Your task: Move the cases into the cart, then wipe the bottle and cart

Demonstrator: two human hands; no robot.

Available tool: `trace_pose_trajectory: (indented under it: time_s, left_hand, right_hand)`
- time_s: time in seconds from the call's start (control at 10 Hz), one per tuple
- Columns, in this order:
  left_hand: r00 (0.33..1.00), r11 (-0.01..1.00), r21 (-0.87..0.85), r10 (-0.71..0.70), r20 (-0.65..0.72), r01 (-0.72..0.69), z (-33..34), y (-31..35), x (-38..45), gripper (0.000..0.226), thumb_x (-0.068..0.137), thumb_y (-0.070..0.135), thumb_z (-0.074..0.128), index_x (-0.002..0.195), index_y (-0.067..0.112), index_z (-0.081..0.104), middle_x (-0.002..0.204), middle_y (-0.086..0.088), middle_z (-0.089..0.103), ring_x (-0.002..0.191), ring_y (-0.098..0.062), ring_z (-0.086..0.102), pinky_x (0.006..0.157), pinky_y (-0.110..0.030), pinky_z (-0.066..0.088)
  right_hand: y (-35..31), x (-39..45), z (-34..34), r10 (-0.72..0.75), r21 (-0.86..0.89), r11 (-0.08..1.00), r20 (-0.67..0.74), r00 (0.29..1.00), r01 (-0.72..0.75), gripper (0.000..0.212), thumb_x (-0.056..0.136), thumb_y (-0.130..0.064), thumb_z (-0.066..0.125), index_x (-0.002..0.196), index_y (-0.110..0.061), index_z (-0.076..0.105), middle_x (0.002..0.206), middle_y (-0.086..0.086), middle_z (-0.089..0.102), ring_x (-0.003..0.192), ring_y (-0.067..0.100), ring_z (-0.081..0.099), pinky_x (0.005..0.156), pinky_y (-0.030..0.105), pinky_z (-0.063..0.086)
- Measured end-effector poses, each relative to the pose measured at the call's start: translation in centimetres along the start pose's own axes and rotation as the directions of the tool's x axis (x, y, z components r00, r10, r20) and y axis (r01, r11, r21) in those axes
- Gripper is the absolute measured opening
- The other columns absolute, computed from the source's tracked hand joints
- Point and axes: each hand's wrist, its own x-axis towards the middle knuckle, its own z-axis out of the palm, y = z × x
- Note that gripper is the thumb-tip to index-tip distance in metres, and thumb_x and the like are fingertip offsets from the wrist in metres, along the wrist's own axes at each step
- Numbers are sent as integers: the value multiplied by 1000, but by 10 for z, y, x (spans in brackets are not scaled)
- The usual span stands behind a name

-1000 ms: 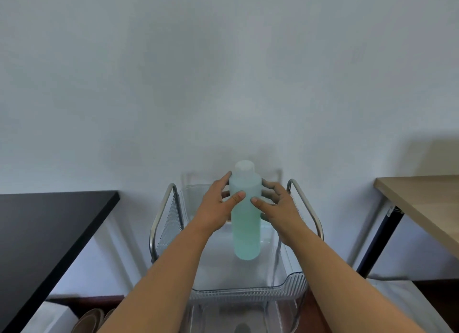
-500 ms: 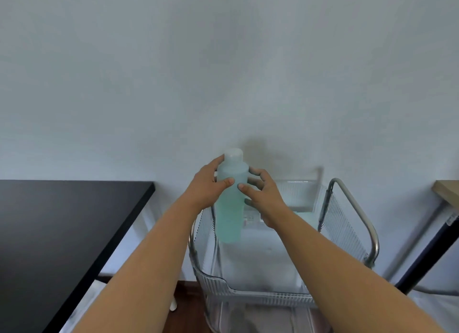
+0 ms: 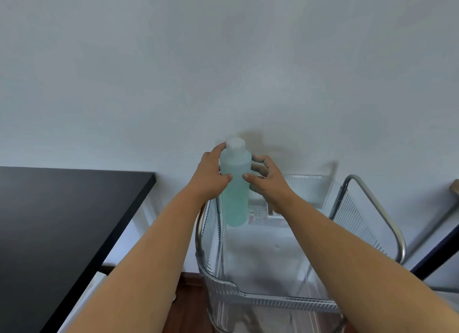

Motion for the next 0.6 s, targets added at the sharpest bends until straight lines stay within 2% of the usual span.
trace_pose_trajectory:
  time_s: [0.2, 0.3, 0.4, 0.5, 0.6]
  left_hand:
    - [1000, 1000, -20, 6, 26, -6, -1, -2, 6, 81, 79, 1, 61, 144, 41, 34, 131, -6, 44, 107, -26, 62, 92, -44, 56]
    - [999, 999, 39, 5, 37, -7, -1, -3, 7, 81, 80, 4, 63, 146, 40, 32, 130, -5, 41, 106, -27, 61, 92, -42, 55]
    - [998, 984, 174, 24, 50, -32, 3, -6, 7, 82, 82, 9, 62, 152, 31, 24, 136, -6, 37, 106, -25, 58, 92, -34, 52]
    - [998, 969, 242, 44, 48, -54, 4, -1, 2, 83, 86, 13, 62, 155, 25, 19, 141, -7, 35, 107, -23, 57, 89, -27, 46]
    - [999, 956, 289, 47, -4, -44, 4, -1, -5, 81, 90, 14, 58, 157, 21, 14, 147, -8, 35, 117, -27, 53, 95, -28, 41]
  right_hand:
    - [3, 7, -4, -9, -15, 1000, 2, 1000, 9, 41, 86, -9, 70, 118, -28, 55, 120, 0, 65, 102, 20, 68, 74, 27, 56]
    - [3, 6, -6, -4, -17, 1000, 8, 1000, 4, 39, 86, -9, 70, 115, -32, 55, 121, 0, 65, 102, 20, 68, 78, 31, 56]
    - [1, 5, -7, 5, -59, 998, 29, 1000, -3, 40, 88, -11, 69, 118, -32, 52, 126, 0, 62, 103, 15, 66, 78, 31, 52]
    - [-9, -1, -7, 17, -234, 972, 11, 1000, -14, 54, 85, -20, 73, 132, -30, 49, 139, 1, 52, 117, 20, 58, 86, 34, 48]
    - [-21, -11, -10, 13, -364, 931, -73, 997, -39, 71, 81, -27, 76, 142, -35, 42, 146, -1, 42, 124, 21, 49, 93, 34, 44]
